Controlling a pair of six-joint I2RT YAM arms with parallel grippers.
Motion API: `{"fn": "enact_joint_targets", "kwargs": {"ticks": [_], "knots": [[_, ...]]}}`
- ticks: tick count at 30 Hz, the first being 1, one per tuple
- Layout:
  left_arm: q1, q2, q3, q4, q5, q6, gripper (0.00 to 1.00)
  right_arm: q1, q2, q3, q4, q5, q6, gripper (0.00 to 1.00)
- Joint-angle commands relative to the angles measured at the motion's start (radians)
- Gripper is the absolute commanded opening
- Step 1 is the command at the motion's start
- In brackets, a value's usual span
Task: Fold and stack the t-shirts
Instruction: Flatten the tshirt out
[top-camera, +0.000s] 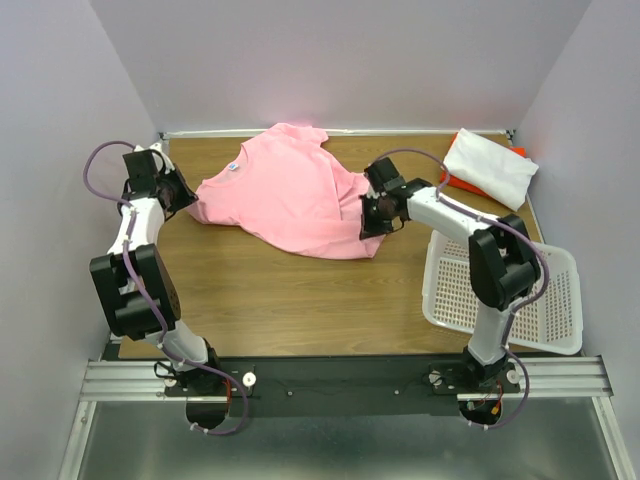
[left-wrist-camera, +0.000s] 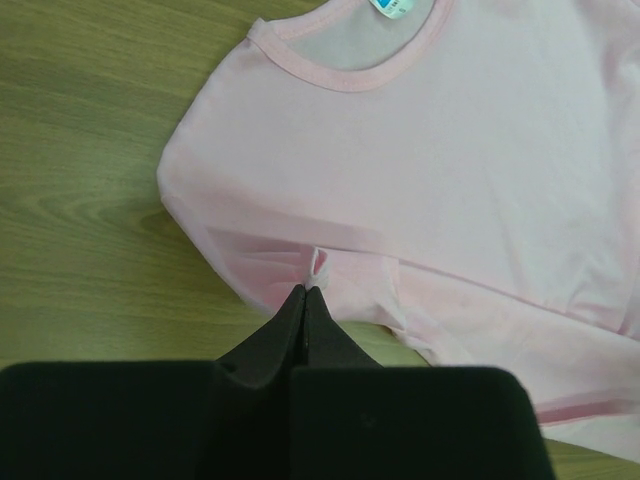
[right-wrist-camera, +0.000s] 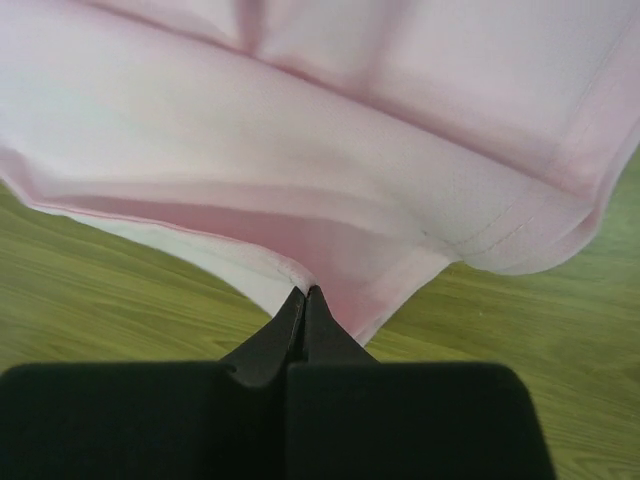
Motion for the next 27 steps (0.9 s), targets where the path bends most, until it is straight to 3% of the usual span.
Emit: {"fn": "enact_joint_targets", "kwargs": {"ticks": [1, 9, 15, 22, 27], "knots": [[-0.052, -0.009, 0.028, 0.035, -0.024, -0.043, 0.0, -0.007, -0.081, 0.107, -0.011, 0.078, -0.004, 0.0], [-0.152, 0.041, 0.21, 0.095, -0.067, -0.144, 0.0, -0.144, -0.035, 0.363, -0.021, 0.132, -0.049, 0.0], [-0.16, 0.138, 0.608, 0.103, -0.057, -0.175, 0.0, -0.238, 0.054, 0.691, -0.041, 0.132, -0.115, 0.0], [-0.16, 0.14, 0.903, 0.125, 0.012, -0.213, 0.0, -0.251, 0.071, 1.018, -0.037, 0.259, -0.199, 0.0], [-0.157, -0.046, 0.806, 0.237, -0.043, -0.244, 0.0, -0.249, -0.025, 1.037, 0.041, 0.308, -0.25, 0.0]]}}
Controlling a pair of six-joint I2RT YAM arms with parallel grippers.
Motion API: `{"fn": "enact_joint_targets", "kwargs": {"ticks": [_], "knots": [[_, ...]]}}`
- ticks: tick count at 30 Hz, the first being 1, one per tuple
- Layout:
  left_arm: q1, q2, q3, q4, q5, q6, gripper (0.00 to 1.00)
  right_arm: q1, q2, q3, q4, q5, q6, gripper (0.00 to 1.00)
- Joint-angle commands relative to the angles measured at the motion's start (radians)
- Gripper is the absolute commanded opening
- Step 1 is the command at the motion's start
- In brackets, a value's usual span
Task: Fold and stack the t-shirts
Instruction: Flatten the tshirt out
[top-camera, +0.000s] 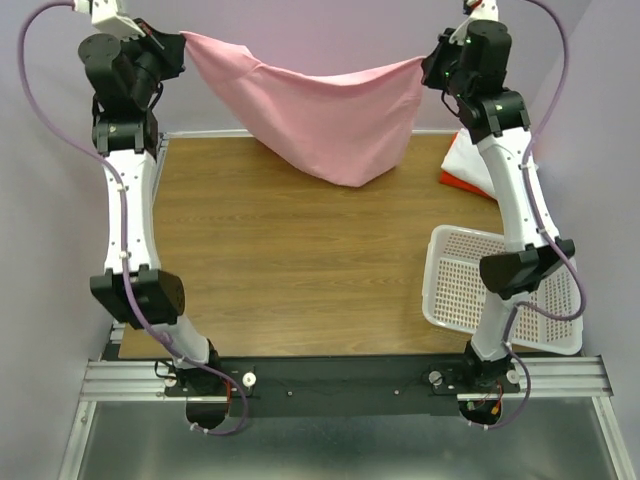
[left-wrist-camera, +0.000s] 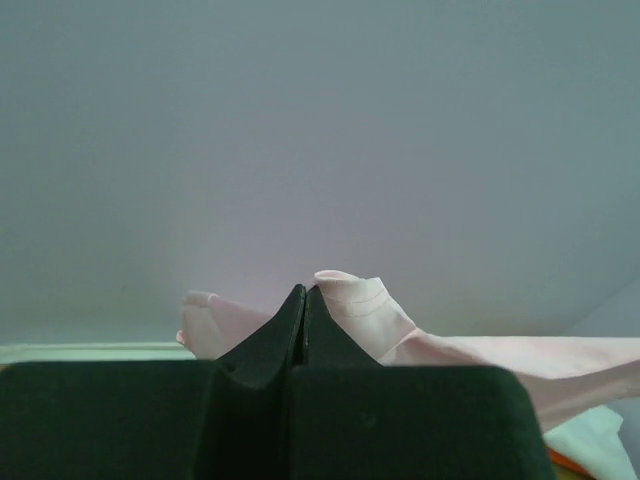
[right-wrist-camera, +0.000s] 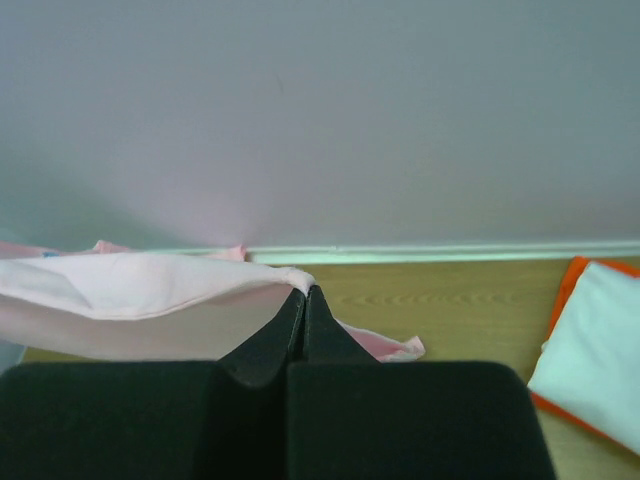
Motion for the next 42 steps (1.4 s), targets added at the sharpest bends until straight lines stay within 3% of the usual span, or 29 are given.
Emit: {"fn": "enact_joint_targets", "kwargs": {"ticks": [1, 8, 15, 22, 27, 34, 42], "knots": [[0.007, -0.187, -0.091, 0.134, -0.04, -0.034, 0.0, 0.004, -0.103, -0.025, 0.103, 0.074, -0.078, 0.0], [0.051, -0.481, -0.223, 0.211, -0.226, 0.025, 0.0, 0.005, -0.344, -0.237, 0.322, 0.069, -0.149, 0.0], [0.053, -0.572, -0.224, 0.216, -0.313, 0.107, 0.0, 0.005, -0.458, -0.358, 0.468, 0.039, -0.182, 0.0], [0.05, -0.502, -0.325, 0.251, -0.191, 0.041, 0.0, 0.004, -0.393, -0.395, 0.485, 0.025, -0.175, 0.0], [0.007, -0.364, -0.367, 0.257, -0.096, 0.016, 0.0, 0.004, -0.32, -0.496, 0.528, 0.028, -0.172, 0.0], [-0.058, -0.217, -0.335, 0.249, -0.043, 0.026, 0.0, 0.005, -0.217, -0.521, 0.536, 0.042, -0.153, 0.0], [-0.056, -0.223, -0.26, 0.205, -0.068, 0.073, 0.0, 0.008, -0.235, -0.511, 0.534, 0.008, -0.126, 0.0]]}}
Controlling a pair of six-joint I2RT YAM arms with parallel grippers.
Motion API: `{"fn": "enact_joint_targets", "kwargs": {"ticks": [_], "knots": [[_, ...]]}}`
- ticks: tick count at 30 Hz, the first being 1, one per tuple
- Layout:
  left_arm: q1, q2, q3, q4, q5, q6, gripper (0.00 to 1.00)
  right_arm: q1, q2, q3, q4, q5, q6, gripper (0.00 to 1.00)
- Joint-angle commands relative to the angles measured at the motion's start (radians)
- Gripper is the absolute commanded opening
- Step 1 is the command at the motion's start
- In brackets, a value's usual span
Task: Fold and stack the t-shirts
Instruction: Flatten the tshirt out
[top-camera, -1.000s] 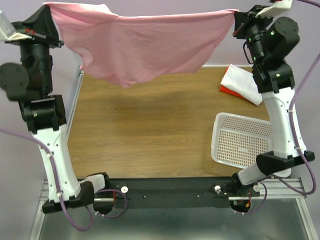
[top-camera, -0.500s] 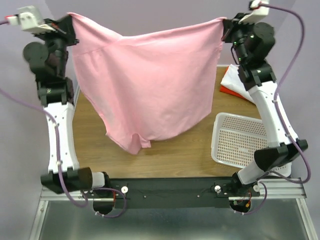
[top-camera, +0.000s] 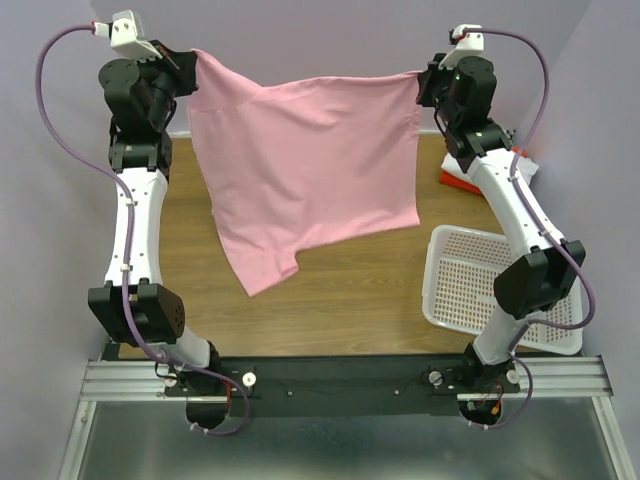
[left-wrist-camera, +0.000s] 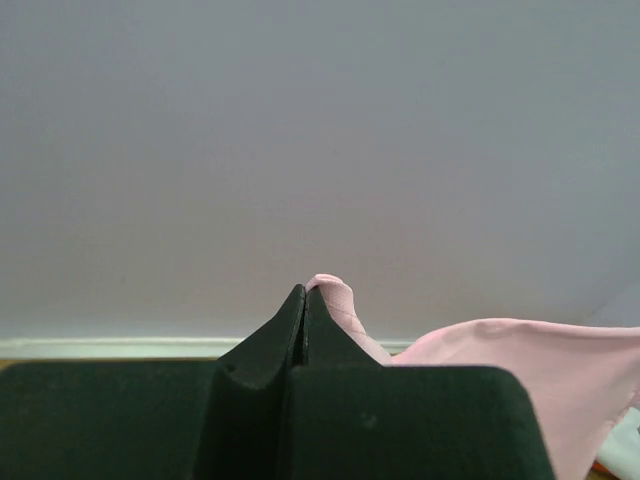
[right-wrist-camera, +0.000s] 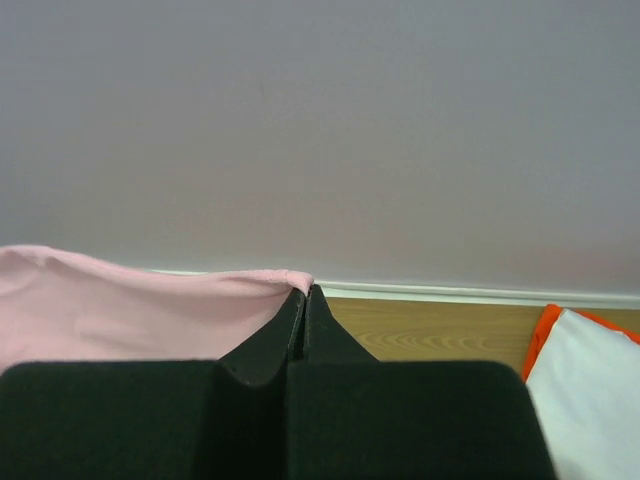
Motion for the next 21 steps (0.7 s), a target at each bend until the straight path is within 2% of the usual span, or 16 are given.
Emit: {"fn": "enact_joint_targets", "kwargs": {"ticks": [1, 7, 13, 21], "knots": [[0.004, -0.067, 0.054, 0.02, -0.008, 0.042, 0.0, 0.006, -0.058, 0.011, 0.034, -0.015, 0.009, 0.01], [0.024, -0.221, 0.029, -0.006, -0.048, 0.062, 0.0, 0.092, -0.153, -0.016, 0.038, 0.038, -0.071, 0.0], [0.057, -0.46, -0.058, 0.011, -0.204, 0.142, 0.0, 0.204, -0.261, -0.042, 0.052, 0.121, -0.114, 0.0], [0.058, -0.586, -0.019, 0.014, -0.321, 0.265, 0.0, 0.276, -0.357, -0.036, 0.067, 0.169, -0.148, 0.01]]}}
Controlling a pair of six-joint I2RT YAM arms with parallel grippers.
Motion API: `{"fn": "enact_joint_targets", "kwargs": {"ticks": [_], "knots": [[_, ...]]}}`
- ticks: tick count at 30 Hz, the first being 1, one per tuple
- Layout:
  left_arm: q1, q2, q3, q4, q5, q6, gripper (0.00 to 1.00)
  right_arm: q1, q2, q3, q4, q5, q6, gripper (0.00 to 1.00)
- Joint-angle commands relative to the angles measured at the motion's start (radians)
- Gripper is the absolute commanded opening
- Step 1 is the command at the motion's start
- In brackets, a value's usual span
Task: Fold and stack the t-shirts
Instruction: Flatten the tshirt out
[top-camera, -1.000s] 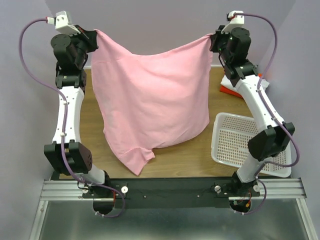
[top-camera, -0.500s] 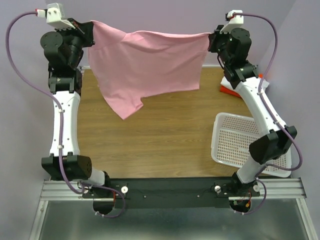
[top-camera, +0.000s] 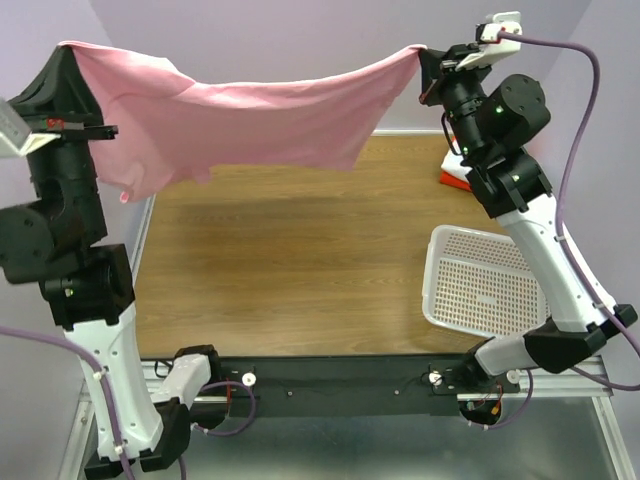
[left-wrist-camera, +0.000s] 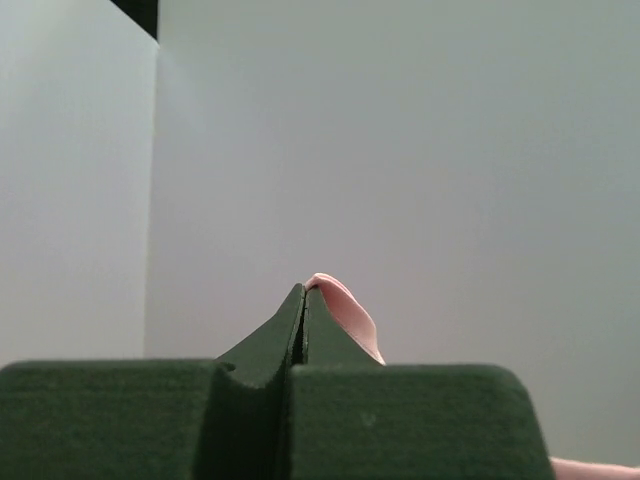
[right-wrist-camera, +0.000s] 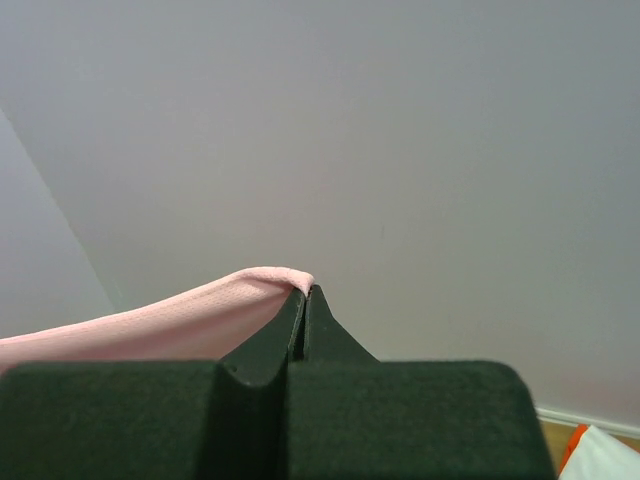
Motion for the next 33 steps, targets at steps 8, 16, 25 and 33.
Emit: {"fn": "enact_joint_targets", "kwargs": {"ticks": [8, 16, 25, 33], "knots": [[0.002, -0.035, 0.037, 0.019, -0.157, 0.152, 0.0, 0.042, -0.08, 0.001, 0.027, 0.134, -0.004, 0.0], [0.002, 0.112, -0.144, 0.134, 0.027, 0.011, 0.0, 0.039, 0.05, -0.032, 0.03, 0.409, -0.056, 0.0], [-0.056, 0.609, -0.186, 0.243, 0.225, -0.067, 0.0, -0.179, 0.392, -0.068, 0.051, 0.228, 0.085, 0.0], [-0.085, 1.116, 0.132, 0.053, 0.25, -0.069, 0.59, -0.268, 0.753, 0.085, 0.047, 0.036, 0.12, 0.66]]}}
